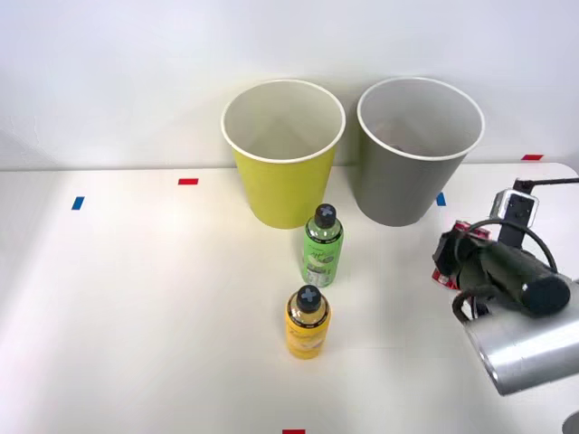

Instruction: Put cans in the gray bin, plastic bottles in the light green bin

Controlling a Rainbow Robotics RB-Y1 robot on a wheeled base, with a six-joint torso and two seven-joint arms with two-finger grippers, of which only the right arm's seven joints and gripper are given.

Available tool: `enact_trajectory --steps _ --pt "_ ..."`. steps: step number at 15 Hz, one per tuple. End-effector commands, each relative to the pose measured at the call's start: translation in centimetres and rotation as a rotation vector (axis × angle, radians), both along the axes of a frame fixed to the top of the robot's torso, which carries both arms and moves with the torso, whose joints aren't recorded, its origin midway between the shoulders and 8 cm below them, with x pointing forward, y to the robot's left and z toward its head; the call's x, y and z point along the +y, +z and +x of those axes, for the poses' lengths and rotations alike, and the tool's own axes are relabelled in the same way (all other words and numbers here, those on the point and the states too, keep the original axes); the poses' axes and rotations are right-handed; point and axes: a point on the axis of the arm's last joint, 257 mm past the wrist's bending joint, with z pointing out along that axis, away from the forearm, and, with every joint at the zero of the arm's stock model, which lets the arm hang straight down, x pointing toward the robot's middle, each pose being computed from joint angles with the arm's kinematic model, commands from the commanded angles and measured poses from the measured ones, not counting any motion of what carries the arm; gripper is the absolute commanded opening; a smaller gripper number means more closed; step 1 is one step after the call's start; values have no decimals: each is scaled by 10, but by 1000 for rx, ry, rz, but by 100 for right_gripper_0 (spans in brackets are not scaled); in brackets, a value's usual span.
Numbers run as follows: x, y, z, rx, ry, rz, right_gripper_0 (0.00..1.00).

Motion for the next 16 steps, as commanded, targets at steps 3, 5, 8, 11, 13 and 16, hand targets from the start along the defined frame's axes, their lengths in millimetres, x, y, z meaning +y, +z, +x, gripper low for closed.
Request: enact_trajectory --steps 3,5,8,11,13,16 --pt "23 48 -17 -225 147 -41 0" --pt "43 75 -13 -345 207 2 0" --pt "63 109 -9 -473 258 51 0" --pt "81 159 0 -609 301 62 0" --pt "91 183 9 -659 318 93 0" --pt "93 201 38 -695 319 84 0"
